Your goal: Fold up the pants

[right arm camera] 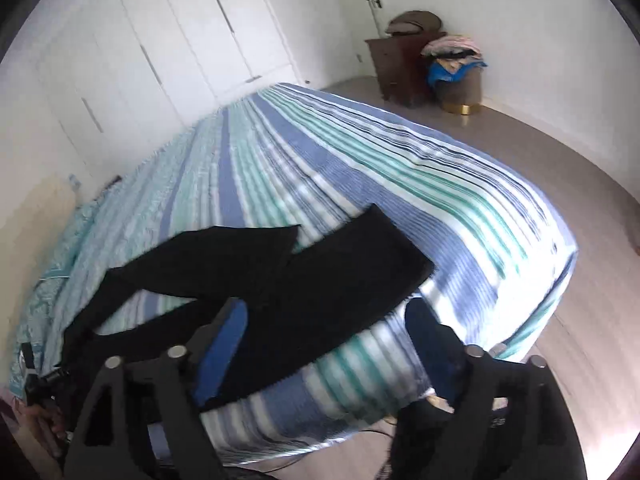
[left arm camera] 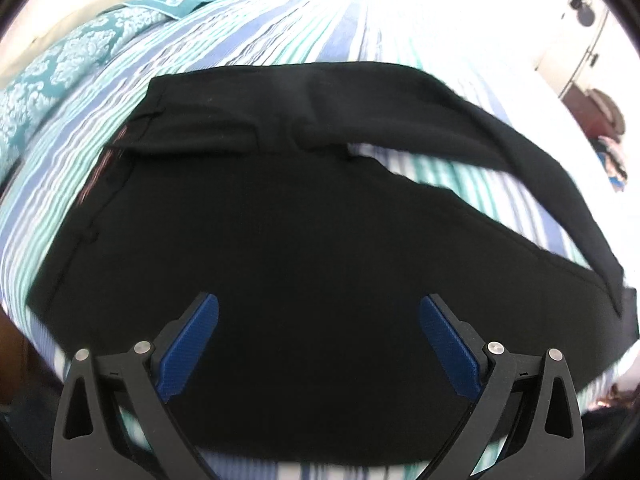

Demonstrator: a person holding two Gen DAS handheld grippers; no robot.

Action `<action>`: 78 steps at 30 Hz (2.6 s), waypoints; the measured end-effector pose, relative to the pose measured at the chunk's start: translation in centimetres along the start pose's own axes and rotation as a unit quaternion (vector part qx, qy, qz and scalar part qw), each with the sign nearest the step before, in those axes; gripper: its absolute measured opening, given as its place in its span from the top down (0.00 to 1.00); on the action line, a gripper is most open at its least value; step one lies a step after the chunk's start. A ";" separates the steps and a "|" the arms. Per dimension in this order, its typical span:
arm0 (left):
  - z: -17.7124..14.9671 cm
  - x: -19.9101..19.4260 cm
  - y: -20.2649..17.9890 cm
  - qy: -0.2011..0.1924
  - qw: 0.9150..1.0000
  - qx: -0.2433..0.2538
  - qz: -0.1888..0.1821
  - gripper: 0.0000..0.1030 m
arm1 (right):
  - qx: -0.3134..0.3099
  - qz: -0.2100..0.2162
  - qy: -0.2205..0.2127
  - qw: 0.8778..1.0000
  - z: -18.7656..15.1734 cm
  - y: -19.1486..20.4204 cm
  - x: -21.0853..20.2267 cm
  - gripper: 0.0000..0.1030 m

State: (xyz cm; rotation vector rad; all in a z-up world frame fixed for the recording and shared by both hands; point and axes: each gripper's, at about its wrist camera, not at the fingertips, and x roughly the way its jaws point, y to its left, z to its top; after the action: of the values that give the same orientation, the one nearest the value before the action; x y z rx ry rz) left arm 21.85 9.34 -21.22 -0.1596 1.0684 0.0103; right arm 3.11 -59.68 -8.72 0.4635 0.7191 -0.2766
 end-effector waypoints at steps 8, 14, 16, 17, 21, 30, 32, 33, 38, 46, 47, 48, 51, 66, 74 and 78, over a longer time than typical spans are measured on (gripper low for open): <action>-2.2 -1.2 -0.2 -0.026 1.000 -0.002 -0.002 0.02 | 0.225 0.225 0.168 0.933 -2.1 3.4 12.2 0.21; -2.2 -0.6 1.0 -0.018 1.000 -0.015 -0.004 0.02 | 0.308 0.157 0.145 0.927 -2.1 3.2 17.1 0.21; -2.0 -0.2 1.2 -0.012 1.000 -0.023 -0.006 0.02 | 0.305 0.131 0.126 0.935 -1.2 3.2 17.6 0.22; -1.9 0.1 1.3 -0.009 1.000 -0.027 -0.006 0.02 | 0.296 0.115 0.117 0.941 -0.9 3.3 17.6 0.22; -1.7 0.9 1.0 -0.001 1.000 -0.030 -0.007 0.02 | 0.241 0.092 0.110 0.960 -0.7 4.4 17.7 0.08; -1.8 1.8 -0.1 0.006 1.000 -0.008 0.003 0.02 | 0.260 0.119 0.097 0.953 -1.0 3.8 18.2 0.08; -1.8 1.9 -0.2 0.007 1.000 -0.002 0.005 0.02 | 0.294 0.115 0.088 0.945 -1.3 2.1 17.8 0.95; -1.9 2.0 -0.3 0.009 1.000 0.000 0.007 0.02 | 0.306 0.126 0.101 0.938 -1.7 1.4 17.9 0.92; -0.6 1.5 -0.1 0.024 0.999 -0.004 -0.027 0.02 | 0.269 0.154 0.097 0.946 -0.6 1.9 15.6 0.93; 11.5 4.1 -2.1 0.077 0.981 -0.062 -0.165 0.02 | 0.098 0.227 0.023 0.969 8.2 7.8 6.5 0.93; 13.2 5.0 -2.5 0.088 0.975 -0.073 -0.189 0.02 | 0.090 0.232 0.018 0.968 8.6 8.1 6.0 0.93; 14.9 6.2 -2.9 0.097 0.970 -0.089 -0.206 0.02 | 0.080 0.239 0.011 0.968 9.3 8.6 5.6 0.93; 18.4 9.4 -3.3 0.107 0.964 -0.139 -0.199 0.02 | 0.069 0.252 0.006 0.965 10.2 9.8 5.7 0.93; 23.0 15.9 -1.4 0.109 0.950 -0.242 -0.164 0.16 | 0.029 0.307 0.018 0.951 11.1 10.2 2.5 0.93; 21.0 14.9 0.4 0.113 0.940 -0.260 -0.187 0.96 | 0.024 0.294 0.016 0.955 10.7 8.3 0.8 0.93; 22.5 7.1 0.5 0.022 0.955 -0.222 -0.195 0.96 | 0.039 0.269 0.035 0.962 11.6 6.9 4.2 0.93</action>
State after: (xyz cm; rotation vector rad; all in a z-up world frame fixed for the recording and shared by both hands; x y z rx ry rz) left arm 44.82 12.38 -16.92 -0.7792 1.0512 -0.1109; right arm 15.46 -59.80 -1.83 0.7258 0.6267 0.2250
